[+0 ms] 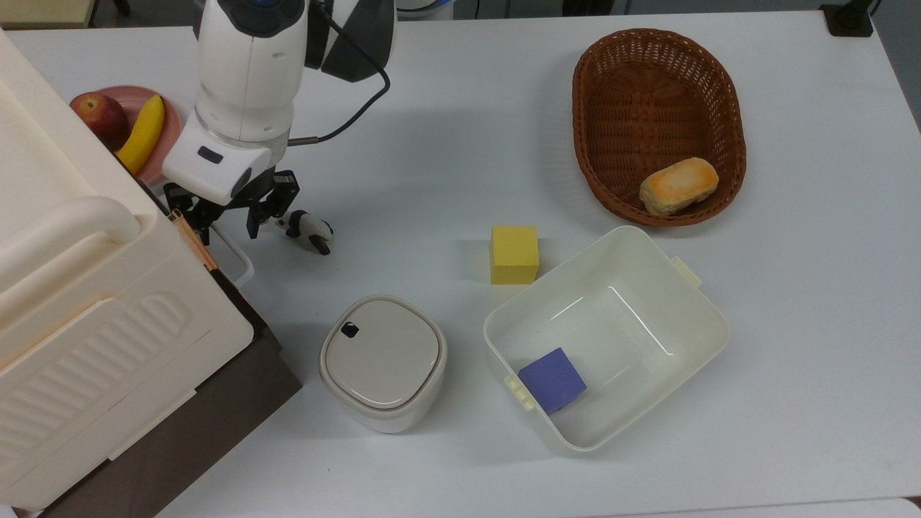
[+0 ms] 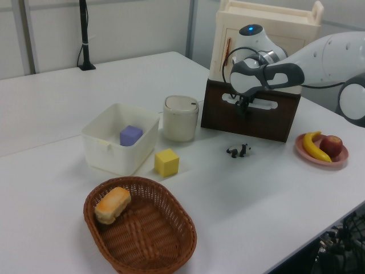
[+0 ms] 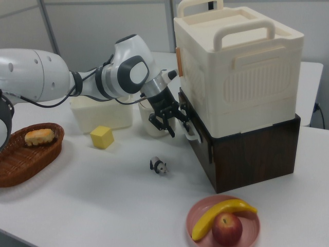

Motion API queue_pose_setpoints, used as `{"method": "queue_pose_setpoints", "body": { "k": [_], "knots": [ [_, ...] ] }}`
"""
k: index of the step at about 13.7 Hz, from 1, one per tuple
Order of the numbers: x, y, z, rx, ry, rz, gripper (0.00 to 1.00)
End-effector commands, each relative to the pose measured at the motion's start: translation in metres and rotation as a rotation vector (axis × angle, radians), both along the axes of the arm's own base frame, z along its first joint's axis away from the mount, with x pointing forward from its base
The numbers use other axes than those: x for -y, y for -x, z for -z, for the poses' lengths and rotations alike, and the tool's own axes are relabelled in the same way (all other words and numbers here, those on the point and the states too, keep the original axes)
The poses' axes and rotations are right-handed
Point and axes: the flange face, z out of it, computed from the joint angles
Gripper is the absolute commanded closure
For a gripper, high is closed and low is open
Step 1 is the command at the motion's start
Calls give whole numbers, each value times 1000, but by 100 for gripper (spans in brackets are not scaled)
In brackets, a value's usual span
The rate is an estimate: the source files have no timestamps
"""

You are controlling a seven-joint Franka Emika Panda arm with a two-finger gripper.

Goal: Slide open the drawer
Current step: 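Pull the drawer handle outward, sliding the drawer out of the unit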

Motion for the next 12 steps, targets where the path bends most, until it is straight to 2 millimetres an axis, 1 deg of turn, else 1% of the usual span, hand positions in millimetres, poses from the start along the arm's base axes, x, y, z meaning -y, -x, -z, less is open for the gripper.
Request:
{"method": "queue_pose_setpoints", "body": {
  "k": [1, 2, 3, 5, 7, 9, 12],
  "knots": [
    [-32, 14, 14, -44, -12, -49, 44],
    [-38, 18, 19, -54, -14, -53, 44],
    [-47, 18, 17, -55, -16, -62, 44],
    [-48, 22, 14, -80, -16, -54, 44],
    [-50, 26, -1, -79, -17, -49, 44],
    [-67, 28, -9, -81, -38, -60, 43],
    [-71, 35, -22, -96, -45, -56, 43]
  ]
}}
